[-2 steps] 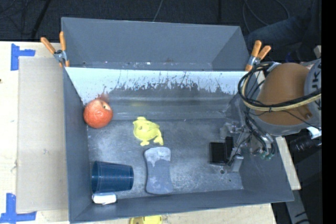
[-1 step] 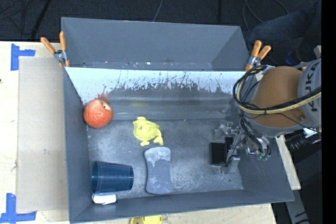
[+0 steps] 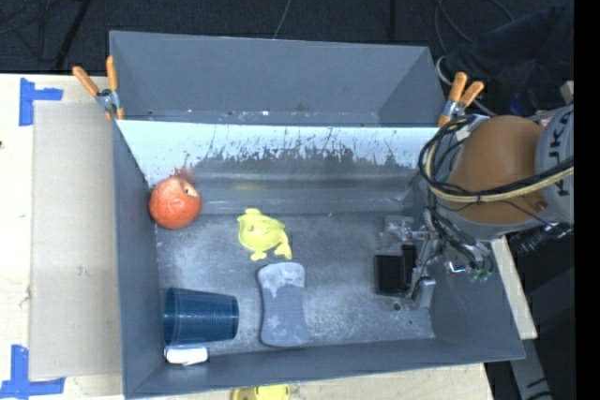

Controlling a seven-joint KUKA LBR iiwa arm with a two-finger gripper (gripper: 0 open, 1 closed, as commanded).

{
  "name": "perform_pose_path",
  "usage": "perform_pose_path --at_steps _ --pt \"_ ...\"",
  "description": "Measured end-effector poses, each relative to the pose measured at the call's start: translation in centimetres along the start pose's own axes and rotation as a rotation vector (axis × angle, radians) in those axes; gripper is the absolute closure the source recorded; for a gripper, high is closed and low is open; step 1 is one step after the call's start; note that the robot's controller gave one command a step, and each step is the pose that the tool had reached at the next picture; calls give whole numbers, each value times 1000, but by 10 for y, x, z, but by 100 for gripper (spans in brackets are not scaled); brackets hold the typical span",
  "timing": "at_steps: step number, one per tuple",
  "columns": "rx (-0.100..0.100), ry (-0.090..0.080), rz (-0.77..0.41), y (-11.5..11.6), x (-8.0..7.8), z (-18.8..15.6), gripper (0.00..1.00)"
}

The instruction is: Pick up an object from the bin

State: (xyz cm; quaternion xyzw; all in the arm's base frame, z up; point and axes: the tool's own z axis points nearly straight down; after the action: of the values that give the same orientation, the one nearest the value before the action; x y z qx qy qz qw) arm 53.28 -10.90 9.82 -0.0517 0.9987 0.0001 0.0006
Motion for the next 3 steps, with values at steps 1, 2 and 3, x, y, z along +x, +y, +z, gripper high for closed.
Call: perform_pose_path --at_steps 1,2,3 --pt "-1 0 -238 -25 -17 12 100" --pt "-1 0 -237 -25 -17 12 100" --pt "2 1 -249 -7 -66 18 100"
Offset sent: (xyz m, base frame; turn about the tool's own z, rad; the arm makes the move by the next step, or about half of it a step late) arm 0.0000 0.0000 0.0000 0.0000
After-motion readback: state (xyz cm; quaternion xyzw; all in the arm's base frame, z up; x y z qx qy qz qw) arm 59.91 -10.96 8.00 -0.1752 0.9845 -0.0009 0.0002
